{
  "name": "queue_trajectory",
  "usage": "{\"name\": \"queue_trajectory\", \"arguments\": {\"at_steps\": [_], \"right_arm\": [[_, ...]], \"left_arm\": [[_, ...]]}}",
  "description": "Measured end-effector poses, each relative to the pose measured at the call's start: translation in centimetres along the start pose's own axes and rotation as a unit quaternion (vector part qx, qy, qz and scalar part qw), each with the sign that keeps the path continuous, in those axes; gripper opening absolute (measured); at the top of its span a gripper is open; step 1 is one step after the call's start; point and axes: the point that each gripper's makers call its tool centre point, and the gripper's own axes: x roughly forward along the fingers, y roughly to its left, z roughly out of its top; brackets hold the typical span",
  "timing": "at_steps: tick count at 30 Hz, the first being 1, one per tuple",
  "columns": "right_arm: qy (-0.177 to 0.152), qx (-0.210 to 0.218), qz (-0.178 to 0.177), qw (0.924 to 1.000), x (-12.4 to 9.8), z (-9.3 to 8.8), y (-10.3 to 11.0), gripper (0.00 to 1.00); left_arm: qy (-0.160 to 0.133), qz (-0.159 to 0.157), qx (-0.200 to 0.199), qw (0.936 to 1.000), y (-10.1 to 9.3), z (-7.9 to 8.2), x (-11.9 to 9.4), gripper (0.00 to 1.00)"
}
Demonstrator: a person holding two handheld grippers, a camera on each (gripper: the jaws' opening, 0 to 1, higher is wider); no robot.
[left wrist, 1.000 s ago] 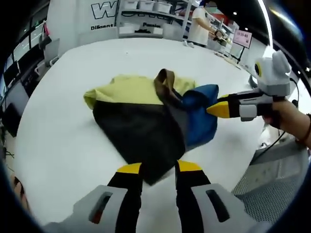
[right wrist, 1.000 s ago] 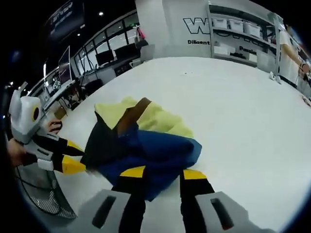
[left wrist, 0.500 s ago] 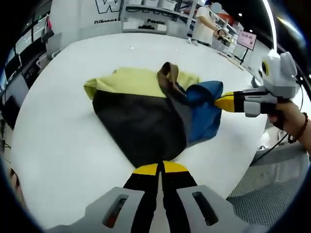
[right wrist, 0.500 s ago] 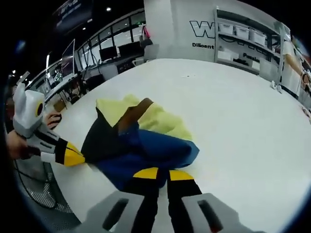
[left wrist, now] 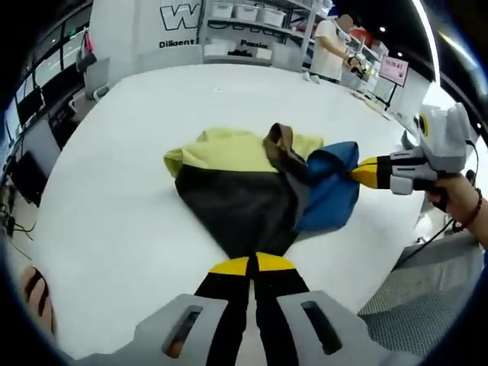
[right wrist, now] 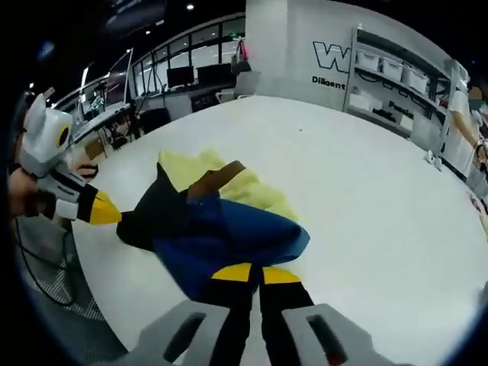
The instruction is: Fold the garment on the visible template until the final outline fits inside the template.
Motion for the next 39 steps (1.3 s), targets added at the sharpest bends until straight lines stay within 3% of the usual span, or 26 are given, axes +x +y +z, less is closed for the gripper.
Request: {"name": "queue_trajectory", "arguments": {"at_steps": [3, 10, 20, 27, 32, 39], "right_arm": [[-0.005, -0.009, -0.004, 0.9999, -0.4, 0.4, -0.3, 0.0], [-0.017, -0.004, -0.017, 0.9997, -1.2, 1.0, -1.2, 0.0], [-0.035, -0.017, -0.029, 0.9988, -2.6, 2.4, -1.9, 0.0], [-0.066, -0.04, -0.052, 0.9957, -4.0, 4.3, -2.8, 0.0], [-0.079, -0.048, -0.071, 0.9932, -5.0, 5.5, -3.8, 0.0], [-0.094, -0.046, -0.071, 0.9919, -6.3, 7.0, -4.6, 0.0]], "left_arm": [[-0.033, 0.022, 0.004, 0.9992, 1.0, 1.2, -0.7, 0.0], [-0.059, 0.045, -0.005, 0.9972, 2.8, 2.9, -2.4, 0.0], [-0.089, 0.065, 0.006, 0.9939, 3.8, 5.5, -4.3, 0.0], [-0.106, 0.084, 0.014, 0.9908, 4.4, 7.0, -5.7, 0.0], [-0.124, 0.106, 0.02, 0.9864, 5.4, 8.5, -7.8, 0.0], [-0.138, 0.109, 0.021, 0.9842, 6.4, 9.8, -9.5, 0.0]]}}
